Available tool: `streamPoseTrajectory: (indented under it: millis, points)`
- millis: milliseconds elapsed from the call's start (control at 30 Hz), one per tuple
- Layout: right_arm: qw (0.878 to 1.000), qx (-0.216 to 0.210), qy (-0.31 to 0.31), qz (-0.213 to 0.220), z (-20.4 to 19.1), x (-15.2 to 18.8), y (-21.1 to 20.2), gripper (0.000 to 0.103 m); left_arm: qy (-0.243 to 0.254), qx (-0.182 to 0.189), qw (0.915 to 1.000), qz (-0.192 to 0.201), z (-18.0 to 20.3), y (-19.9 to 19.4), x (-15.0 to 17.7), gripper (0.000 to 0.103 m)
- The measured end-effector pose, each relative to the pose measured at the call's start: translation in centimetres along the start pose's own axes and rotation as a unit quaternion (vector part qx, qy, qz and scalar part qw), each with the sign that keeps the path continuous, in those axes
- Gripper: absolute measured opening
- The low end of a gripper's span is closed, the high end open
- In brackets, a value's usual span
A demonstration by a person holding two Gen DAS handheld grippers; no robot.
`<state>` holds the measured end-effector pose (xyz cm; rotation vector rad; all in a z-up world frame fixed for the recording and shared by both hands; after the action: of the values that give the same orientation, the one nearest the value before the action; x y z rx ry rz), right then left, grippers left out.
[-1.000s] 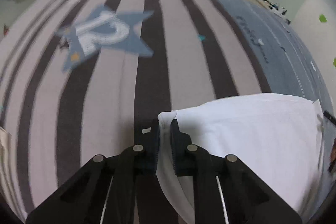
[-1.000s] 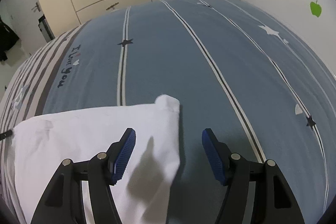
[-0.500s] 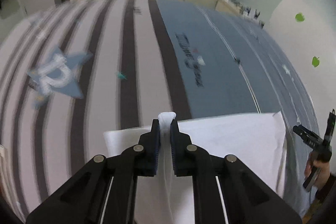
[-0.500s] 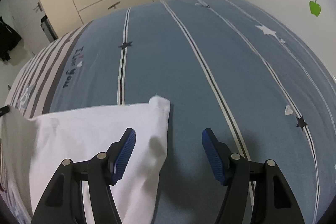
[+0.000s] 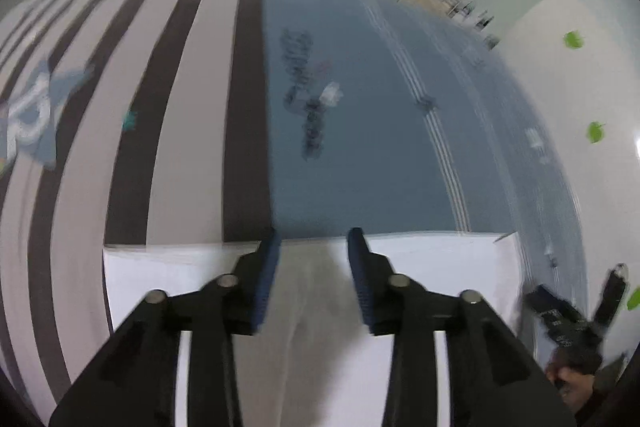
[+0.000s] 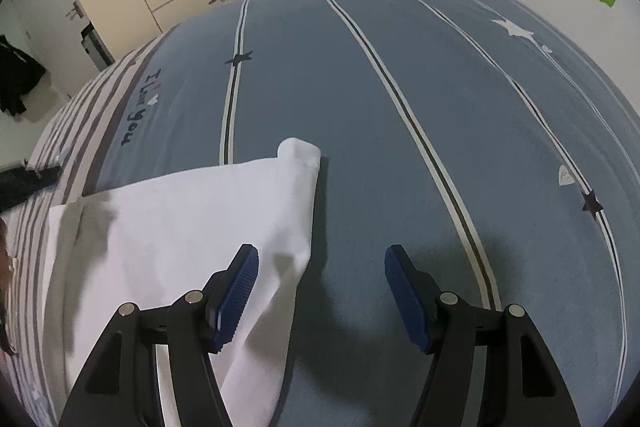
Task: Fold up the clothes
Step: 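Grasp the folded shirt corner with the right tool and lift it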
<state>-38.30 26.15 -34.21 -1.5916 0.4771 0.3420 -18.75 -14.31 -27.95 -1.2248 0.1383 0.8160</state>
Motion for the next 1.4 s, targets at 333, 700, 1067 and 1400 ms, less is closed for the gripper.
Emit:
streamPoseTrajectory:
  millis: [333, 700, 1067, 1400]
  points:
    - [1.000, -0.005, 0.019, -0.005, 0.9, -0.3, 0.3, 0.062, 0.010, -0.048, 0.9974, -0.053, -5.1, -1.2, 5.1, 0.037]
    - [1.000, -0.001, 0.016, -0.001, 1.0, -2.7, 2.7, 0.062, 0.021, -0.100, 0.9948, 0.002, -6.7, -1.1, 6.7, 0.037]
    - [0.997, -0.067, -0.001, -0.035, -3.4, -5.4, 5.0, 0.002, 0.001, -0.091, 0.9956, -0.023, -11.5, -7.0, 12.3, 0.037]
    - [0.994, -0.095, -0.046, -0.004, -13.6, -7.3, -1.4, 0.002, -0.011, -0.097, 0.9952, -0.001, -13.9, -10.6, 13.3, 0.037]
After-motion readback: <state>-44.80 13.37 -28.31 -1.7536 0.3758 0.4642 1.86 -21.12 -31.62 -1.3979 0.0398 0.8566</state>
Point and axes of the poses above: each gripper's, at about its wrist camera, not at the fingertips, and y roughly the way its jaws point, z to its right, x to its underside, the point moved 6 cm from there along y, roughly the way its jaws point, and after that the axes turned 4 degrees about x, right-handed, at the moved point
